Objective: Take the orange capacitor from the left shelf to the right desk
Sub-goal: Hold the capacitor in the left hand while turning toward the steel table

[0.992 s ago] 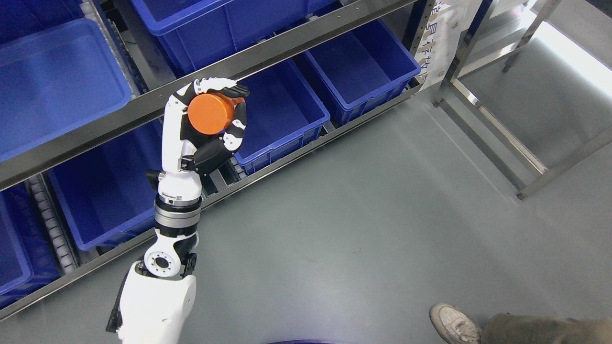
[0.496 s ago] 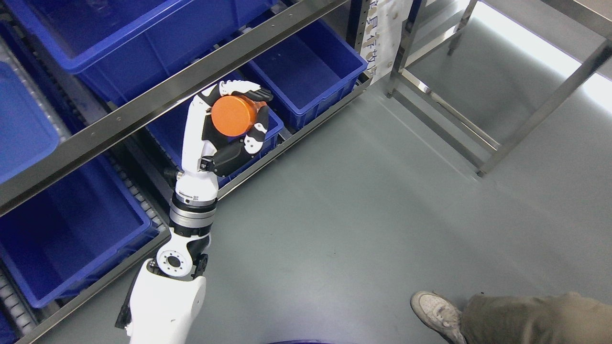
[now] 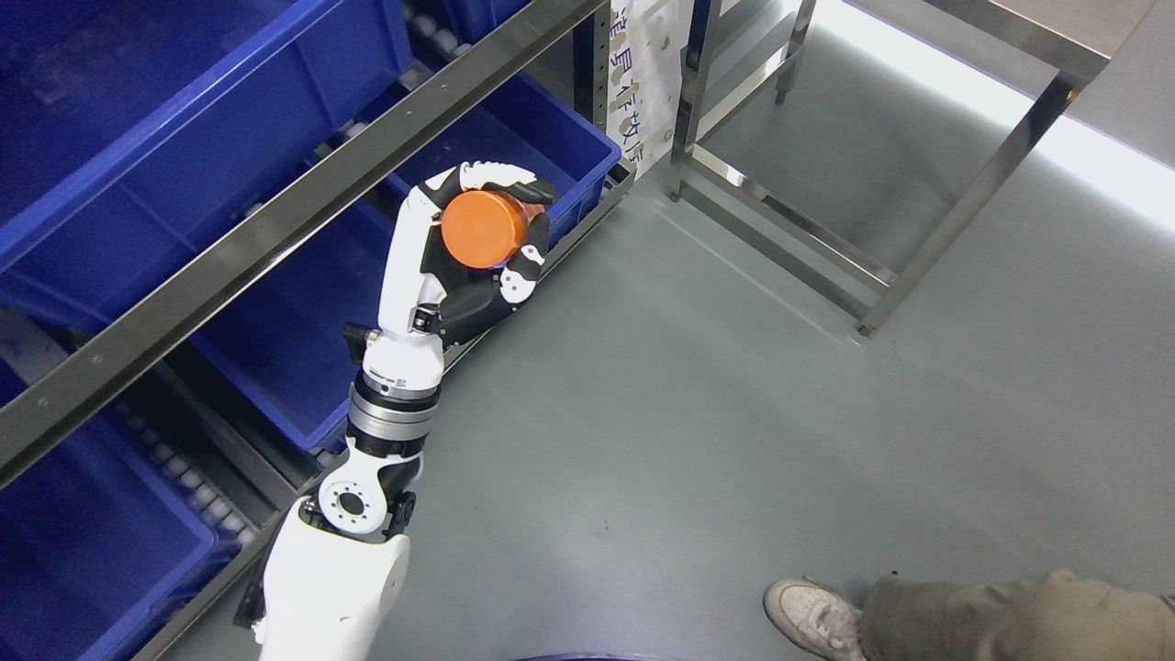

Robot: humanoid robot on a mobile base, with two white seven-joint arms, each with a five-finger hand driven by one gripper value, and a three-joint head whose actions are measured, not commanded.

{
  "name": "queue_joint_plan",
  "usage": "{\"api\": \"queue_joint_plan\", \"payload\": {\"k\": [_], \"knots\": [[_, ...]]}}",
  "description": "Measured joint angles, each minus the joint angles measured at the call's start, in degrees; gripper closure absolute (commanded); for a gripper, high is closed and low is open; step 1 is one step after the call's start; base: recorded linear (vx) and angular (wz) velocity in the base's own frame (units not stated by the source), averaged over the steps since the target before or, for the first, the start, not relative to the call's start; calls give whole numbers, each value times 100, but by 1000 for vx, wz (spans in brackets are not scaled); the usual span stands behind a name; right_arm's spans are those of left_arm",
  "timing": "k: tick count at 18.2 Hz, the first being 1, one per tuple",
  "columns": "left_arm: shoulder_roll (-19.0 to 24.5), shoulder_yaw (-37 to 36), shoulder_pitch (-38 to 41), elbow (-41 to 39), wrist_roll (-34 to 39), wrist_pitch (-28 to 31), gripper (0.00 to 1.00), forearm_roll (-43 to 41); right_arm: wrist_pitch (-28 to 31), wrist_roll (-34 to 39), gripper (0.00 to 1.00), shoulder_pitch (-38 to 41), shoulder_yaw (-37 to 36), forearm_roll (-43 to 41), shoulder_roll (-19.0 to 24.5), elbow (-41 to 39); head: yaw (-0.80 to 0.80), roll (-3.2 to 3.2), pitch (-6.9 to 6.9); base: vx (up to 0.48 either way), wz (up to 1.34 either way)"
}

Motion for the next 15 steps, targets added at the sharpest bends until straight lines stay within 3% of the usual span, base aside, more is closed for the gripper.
{"api": "queue_joint_plan", "payload": {"k": [15], "knots": [[0,-815,-435,6,-101,587,97,-1,-11,0,0,-2,0,0,1,0,0,0,0,341,-297]]}}
